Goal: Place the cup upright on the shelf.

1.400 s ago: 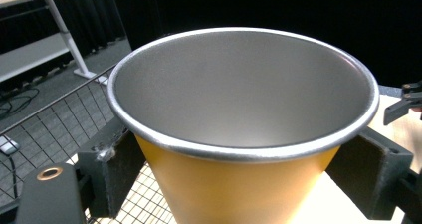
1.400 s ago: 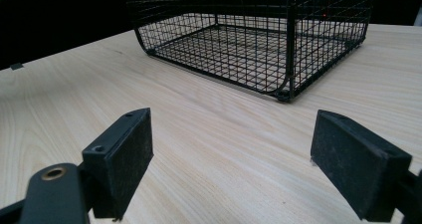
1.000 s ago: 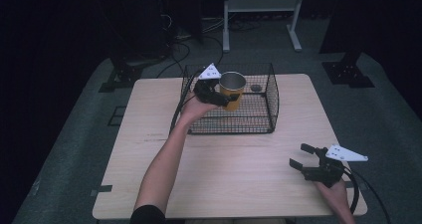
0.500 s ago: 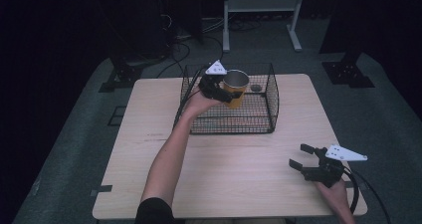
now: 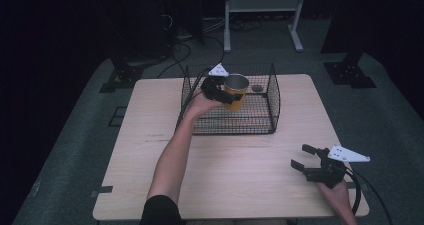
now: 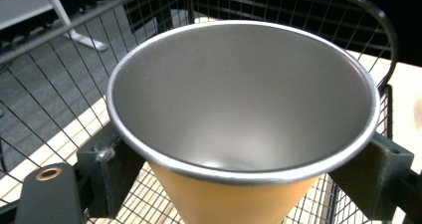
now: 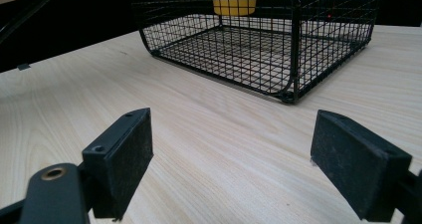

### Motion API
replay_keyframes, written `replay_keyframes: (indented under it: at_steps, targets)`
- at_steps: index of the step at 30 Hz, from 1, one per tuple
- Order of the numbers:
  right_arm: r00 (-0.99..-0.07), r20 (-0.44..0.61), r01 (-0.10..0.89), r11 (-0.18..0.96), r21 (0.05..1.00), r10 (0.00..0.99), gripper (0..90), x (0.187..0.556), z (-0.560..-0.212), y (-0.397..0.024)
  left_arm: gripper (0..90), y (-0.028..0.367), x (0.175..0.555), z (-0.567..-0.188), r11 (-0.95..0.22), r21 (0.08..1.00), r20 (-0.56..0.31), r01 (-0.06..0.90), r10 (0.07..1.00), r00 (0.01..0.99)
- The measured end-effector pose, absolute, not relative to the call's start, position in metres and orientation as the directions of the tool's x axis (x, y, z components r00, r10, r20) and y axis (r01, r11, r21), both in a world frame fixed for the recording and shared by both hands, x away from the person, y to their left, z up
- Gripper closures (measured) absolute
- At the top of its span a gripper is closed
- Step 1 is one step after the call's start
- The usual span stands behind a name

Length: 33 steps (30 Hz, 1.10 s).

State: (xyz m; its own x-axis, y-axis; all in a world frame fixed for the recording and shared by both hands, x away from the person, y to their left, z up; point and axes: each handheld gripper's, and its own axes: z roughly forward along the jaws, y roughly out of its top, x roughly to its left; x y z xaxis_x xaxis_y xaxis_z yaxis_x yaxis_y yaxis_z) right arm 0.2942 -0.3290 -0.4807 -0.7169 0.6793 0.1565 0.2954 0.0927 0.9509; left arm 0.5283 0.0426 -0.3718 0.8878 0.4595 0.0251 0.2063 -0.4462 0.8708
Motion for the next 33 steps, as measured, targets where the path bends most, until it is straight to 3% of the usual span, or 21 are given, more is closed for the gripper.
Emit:
replay_keyframes:
  at_steps: [33]
  targets:
    - [-0.722, 0.159, 0.293, 0.089, 0.952, 0.674, 15.7, 0.294, -0.481, -0.329, 12.4, 0.04, 0.546, -0.405, -0.554, 0.783, 0.02, 0.283, 0.478, 0.878]
